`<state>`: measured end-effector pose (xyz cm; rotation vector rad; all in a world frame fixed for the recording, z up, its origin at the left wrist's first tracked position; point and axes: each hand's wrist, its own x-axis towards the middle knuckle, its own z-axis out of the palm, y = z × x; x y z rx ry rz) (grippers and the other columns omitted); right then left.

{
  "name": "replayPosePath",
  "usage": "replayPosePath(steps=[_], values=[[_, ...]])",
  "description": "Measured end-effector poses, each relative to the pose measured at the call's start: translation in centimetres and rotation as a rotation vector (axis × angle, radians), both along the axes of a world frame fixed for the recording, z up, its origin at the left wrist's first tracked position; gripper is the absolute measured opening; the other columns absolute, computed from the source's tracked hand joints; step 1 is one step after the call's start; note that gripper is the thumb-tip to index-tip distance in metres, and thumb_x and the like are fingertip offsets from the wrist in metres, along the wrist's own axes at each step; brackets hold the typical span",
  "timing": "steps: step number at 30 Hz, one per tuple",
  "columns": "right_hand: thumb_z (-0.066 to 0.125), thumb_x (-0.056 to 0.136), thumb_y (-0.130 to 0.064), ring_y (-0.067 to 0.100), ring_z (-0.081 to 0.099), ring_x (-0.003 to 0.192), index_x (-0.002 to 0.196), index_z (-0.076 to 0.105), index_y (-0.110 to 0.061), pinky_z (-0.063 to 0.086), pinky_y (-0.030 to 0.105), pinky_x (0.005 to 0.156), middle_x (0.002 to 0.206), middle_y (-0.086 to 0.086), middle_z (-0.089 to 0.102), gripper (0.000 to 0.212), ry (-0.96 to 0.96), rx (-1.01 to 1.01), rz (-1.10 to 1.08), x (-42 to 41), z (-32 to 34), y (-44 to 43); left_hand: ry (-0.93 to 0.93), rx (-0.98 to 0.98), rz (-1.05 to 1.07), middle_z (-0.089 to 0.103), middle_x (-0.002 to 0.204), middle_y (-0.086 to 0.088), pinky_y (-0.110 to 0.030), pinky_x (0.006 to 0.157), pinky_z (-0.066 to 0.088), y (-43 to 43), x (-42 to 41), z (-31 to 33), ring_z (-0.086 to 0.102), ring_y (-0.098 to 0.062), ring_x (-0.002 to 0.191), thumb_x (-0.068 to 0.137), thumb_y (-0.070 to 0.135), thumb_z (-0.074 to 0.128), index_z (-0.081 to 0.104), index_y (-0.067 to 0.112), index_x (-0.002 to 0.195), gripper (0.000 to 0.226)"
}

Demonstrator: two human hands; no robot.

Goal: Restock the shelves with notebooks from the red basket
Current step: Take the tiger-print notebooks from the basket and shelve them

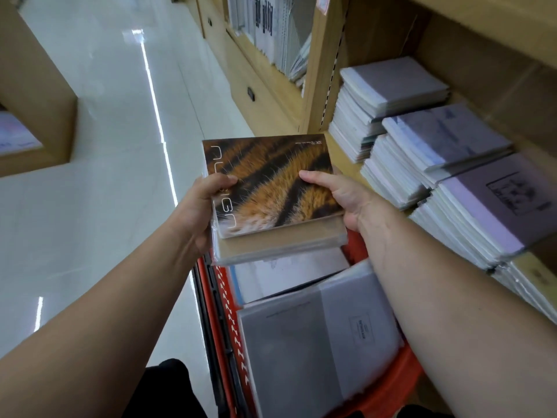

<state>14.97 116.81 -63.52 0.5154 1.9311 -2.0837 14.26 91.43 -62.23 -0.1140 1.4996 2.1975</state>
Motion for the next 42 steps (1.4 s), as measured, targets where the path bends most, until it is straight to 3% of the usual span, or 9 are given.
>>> replayPosePath(steps=[10, 14, 18, 21, 24, 26, 31, 37, 42], values=[[0.069, 0.096, -0.021, 0.025, 0.079, 0.090, 0.125, 0.065, -0.021, 0.064, 0.038, 0.073, 0.103, 0.010, 0.081, 0.030, 0.018, -0.030, -0.215, 8.8, 8.2, 3.2, -0.002, 0.130, -0.176, 0.075, 0.087, -0.014, -0.043, 0.077, 0.063, 4.3, 2.9, 6.8, 0.073, -0.031, 0.079, 0.092, 0.013, 0.054, 0.067, 0.009, 0.098, 0.015], [0.072, 0.094, -0.020, 0.022, 0.079, 0.079, 0.121, 0.065, -0.020, 0.063, 0.036, 0.065, 0.091, 0.007, 0.081, 0.028, -0.021, 0.047, -0.417, 15.4, 9.5, 5.8, -0.093, 0.228, -0.358, 0.075, 0.089, -0.014, -0.044, 0.074, 0.065, 8.8, 5.5, 6.2, 0.073, -0.030, 0.079, 0.089, 0.011, 0.052, 0.070, 0.007, 0.101, 0.022], [0.081, 0.087, -0.025, 0.026, 0.080, 0.087, 0.129, 0.061, -0.025, 0.064, 0.040, 0.071, 0.097, 0.008, 0.081, 0.046, -0.083, 0.128, -0.580, 22.3, 10.2, 7.2, -0.146, 0.229, -0.475, 0.076, 0.077, -0.011, -0.039, 0.063, 0.065, 12.2, 9.9, 6.3, 0.074, -0.026, 0.068, 0.097, 0.008, 0.046, 0.078, 0.009, 0.081, 0.035], [0.079, 0.088, -0.025, 0.021, 0.080, 0.084, 0.122, 0.062, -0.030, 0.064, 0.039, 0.073, 0.091, 0.003, 0.082, 0.039, -0.125, 0.127, -0.626, 27.8, 10.0, 7.7, -0.181, 0.219, -0.545, 0.077, 0.075, -0.011, -0.035, 0.056, 0.063, 13.8, 14.4, 6.3, 0.075, -0.024, 0.063, 0.098, 0.008, 0.043, 0.081, 0.014, 0.065, 0.051], [0.081, 0.087, -0.025, 0.022, 0.080, 0.087, 0.114, 0.064, -0.034, 0.065, 0.043, 0.082, 0.093, 0.003, 0.082, 0.033, -0.149, 0.092, -0.635, 32.6, 8.7, 8.3, -0.229, 0.220, -0.558, 0.078, 0.081, -0.013, -0.040, 0.059, 0.064, 15.0, 18.3, 4.8, 0.076, -0.027, 0.067, 0.091, 0.011, 0.047, 0.082, 0.014, 0.069, 0.042], [0.080, 0.088, -0.023, 0.019, 0.080, 0.080, 0.113, 0.064, -0.034, 0.065, 0.037, 0.071, 0.088, 0.002, 0.082, 0.032, -0.148, 0.044, -0.655, 35.6, 7.4, 9.1, -0.240, 0.207, -0.587, 0.077, 0.087, -0.015, -0.043, 0.063, 0.064, 15.9, 20.9, 3.6, 0.076, -0.030, 0.072, 0.082, 0.014, 0.051, 0.082, 0.012, 0.076, 0.031], [0.083, 0.083, -0.030, 0.023, 0.080, 0.090, 0.127, 0.062, -0.033, 0.063, 0.040, 0.078, 0.100, 0.004, 0.082, 0.049, -0.148, 0.091, -0.608, 40.6, 6.2, 11.2, -0.211, 0.179, -0.548, 0.077, 0.085, -0.015, -0.040, 0.056, 0.063, 17.1, 26.7, 2.2, 0.076, -0.029, 0.068, 0.088, 0.013, 0.050, 0.076, 0.009, 0.087, 0.026], [0.084, 0.080, -0.027, 0.032, 0.077, 0.103, 0.129, 0.062, -0.031, 0.060, 0.053, 0.095, 0.112, 0.011, 0.079, 0.054, -0.114, 0.041, -0.487, 44.5, 6.3, 12.1, -0.220, 0.206, -0.473, 0.076, 0.099, -0.018, -0.055, 0.088, 0.059, 15.5, 31.6, 2.3, 0.074, -0.036, 0.083, 0.076, 0.020, 0.058, 0.082, 0.014, 0.082, 0.026], [0.087, 0.078, -0.028, 0.031, 0.078, 0.101, 0.132, 0.060, -0.032, 0.061, 0.054, 0.093, 0.111, 0.010, 0.080, 0.060, -0.210, 0.076, -0.510, 47.0, 5.9, 13.2, -0.313, 0.190, -0.496, 0.076, 0.101, -0.019, -0.049, 0.074, 0.063, 16.9, 34.3, 0.3, 0.075, -0.036, 0.081, 0.075, 0.021, 0.060, 0.082, 0.011, 0.084, 0.026]])
